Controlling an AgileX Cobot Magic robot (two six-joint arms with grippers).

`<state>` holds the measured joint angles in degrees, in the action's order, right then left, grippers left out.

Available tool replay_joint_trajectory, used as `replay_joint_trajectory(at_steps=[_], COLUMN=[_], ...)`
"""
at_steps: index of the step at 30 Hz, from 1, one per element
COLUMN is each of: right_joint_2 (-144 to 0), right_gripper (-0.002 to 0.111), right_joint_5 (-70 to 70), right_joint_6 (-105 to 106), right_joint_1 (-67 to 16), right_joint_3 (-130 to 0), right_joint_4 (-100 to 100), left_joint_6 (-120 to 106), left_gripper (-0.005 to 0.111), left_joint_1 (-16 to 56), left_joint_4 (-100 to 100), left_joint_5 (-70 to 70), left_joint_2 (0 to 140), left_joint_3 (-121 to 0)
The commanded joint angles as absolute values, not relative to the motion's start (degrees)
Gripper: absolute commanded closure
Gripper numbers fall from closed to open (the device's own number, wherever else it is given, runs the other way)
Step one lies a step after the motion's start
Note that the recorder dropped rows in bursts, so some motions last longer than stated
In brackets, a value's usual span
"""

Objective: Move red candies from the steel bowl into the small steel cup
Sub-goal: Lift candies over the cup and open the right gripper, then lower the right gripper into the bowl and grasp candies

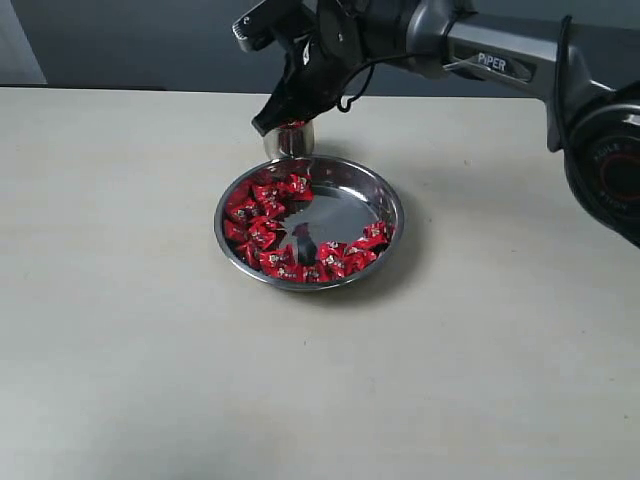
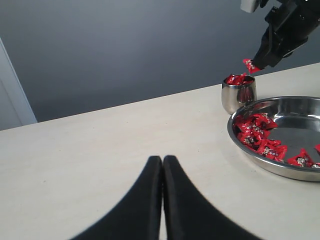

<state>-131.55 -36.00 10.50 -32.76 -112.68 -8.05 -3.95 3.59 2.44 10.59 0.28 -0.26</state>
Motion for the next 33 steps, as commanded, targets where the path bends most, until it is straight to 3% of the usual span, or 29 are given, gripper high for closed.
replay_joint_trajectory(at_steps=[1,11,21,23,29,33], right_joint_2=[-131.4,-131.7,-134.5,-134.5,-134.5,-134.4], right_gripper=[0.109,0.109,0.109,0.105,0.078,0.074], right_joint_5=[-35.2,-26.3,-25.9,-25.9,-24.2,-24.8], right_joint_6=[10.1,10.1,8.2,7.9,7.7,7.5], right_joint_1=[-31.3,-30.3,-29.8,-29.8,-29.8,-29.8], right_joint_3=[-112.8,-112.8,-112.8,-112.8,-112.8,-112.8], right_joint_4=[-8.4,0.6,2.0,2.0,2.0,2.0], left_joint_6=[-3.8,-3.8,-3.8,-3.8,-3.8,-3.8], left_gripper=[0.105,0.105,0.105,0.105,0.105,0.105], left_joint_1=[3.6,3.6,3.6,3.6,3.6,3.6], left_joint_4=[2.4,2.4,2.4,2.4,2.4,2.4], left_joint_5=[10.4,10.4,10.3,10.3,10.3,10.3], left_joint_2=[0.0,0.0,0.0,0.0,0.0,0.0], left_joint_3=[0.0,0.0,0.0,0.0,0.0,0.0])
